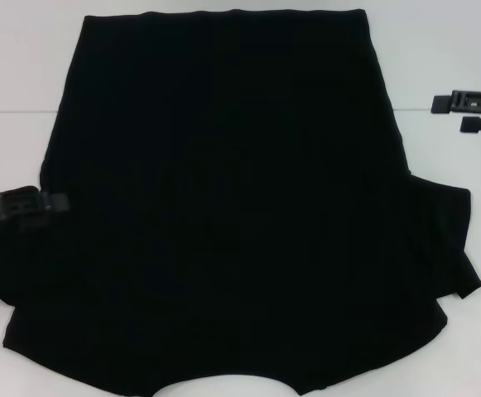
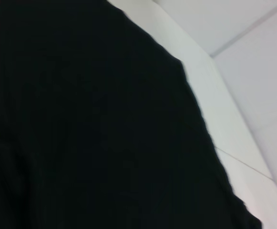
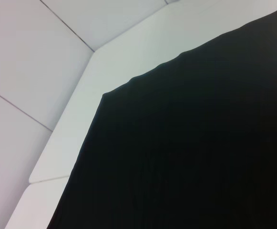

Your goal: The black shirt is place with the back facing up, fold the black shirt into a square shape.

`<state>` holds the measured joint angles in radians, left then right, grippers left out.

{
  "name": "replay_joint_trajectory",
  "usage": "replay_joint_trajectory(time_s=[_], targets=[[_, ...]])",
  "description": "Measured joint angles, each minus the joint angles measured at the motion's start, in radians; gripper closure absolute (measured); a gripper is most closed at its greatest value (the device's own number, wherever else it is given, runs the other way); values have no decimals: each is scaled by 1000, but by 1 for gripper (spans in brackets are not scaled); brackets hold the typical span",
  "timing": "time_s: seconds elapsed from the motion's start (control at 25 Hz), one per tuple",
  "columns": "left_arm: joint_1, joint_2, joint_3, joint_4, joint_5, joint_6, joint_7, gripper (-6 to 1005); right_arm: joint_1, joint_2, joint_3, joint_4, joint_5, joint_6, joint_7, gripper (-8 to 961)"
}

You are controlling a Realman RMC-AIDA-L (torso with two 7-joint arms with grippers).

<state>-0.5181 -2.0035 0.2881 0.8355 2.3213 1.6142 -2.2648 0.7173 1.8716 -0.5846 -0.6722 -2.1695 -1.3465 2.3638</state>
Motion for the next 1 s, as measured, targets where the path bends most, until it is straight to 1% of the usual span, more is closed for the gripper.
replay_joint_trajectory(time_s=[0.12,0.32,0.36,0.52,0.8,1.0], targets=[[13,1,-34,1,44,-17,1,236,4,-5,0,-6,-1,0,10,31],[20,1,-44,2,136,-87,4,453,8,-5,0,-7,-1,1,15,35],[23,1,-45,4,153,-106,4,468,8,-5,0,-6,-1,1,16,36],[29,1,-46,21,164,-118,2,530,9,-5,0,-2,-1,-1,18,39],[35,2,-70,36,231,-156,-31,534,5,-5,0,-1,-1,-4,19,44],[49,-1,-82,36,243,-170,-36,533,0,-6,0,-1,-1,-4,20,48]])
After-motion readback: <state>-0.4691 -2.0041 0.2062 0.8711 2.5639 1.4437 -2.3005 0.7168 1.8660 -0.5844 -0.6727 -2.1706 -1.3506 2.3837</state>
